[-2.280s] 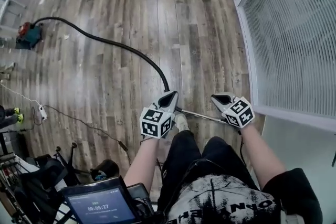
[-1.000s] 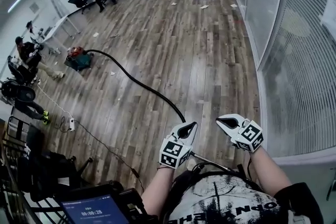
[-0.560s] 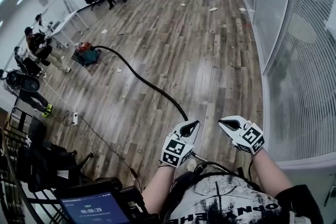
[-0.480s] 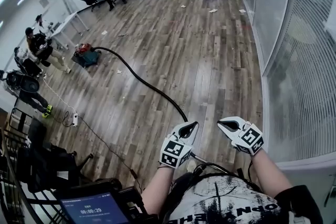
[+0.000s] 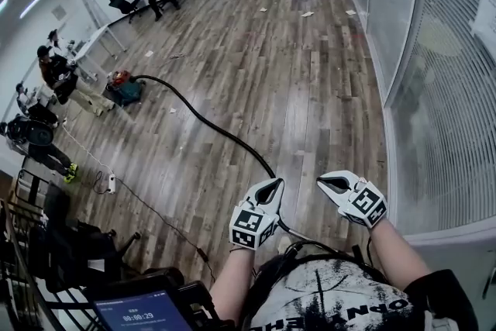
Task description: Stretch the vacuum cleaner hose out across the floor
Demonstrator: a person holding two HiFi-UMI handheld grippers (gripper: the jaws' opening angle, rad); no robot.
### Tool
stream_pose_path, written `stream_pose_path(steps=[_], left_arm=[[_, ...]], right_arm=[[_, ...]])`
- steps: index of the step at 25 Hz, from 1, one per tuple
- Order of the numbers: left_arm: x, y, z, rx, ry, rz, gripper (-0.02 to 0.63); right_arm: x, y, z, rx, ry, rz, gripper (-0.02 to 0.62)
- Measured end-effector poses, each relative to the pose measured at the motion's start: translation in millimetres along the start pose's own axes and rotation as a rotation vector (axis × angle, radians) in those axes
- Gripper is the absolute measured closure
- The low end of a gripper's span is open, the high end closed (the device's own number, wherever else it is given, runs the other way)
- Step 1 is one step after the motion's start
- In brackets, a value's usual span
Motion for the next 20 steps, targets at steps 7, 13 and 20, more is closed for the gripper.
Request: stream_pose_path(steps=[7,13,20], left_arm=[[-3.6,-1.5,2.1,-0.010,0.005,-0.008,0.606],[0.0,0.1,2.9,-0.010,0.013,-0.008,0.606],[-0.3,-0.3,1.0,-0.009,0.019,-0.009,0.606]], right_arm=[[-4.7,-3.9,-0.3,-0.008,0.010,-0.002,0.589],[-5.5,-8.8,2.1,-0.013,0.021,-0.005,0.589],[-6.5,-7.5,2.8,-0.012,0.022,-0.002,0.589]])
Point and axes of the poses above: the fingertips, and each gripper's own axes: y backward along the fingers, z to its left, x out of its underside, the point moved 7 cm from there along y, backward along the fingers, and after that the axes turned 9 degrees about -y, right-handed, at the moved point
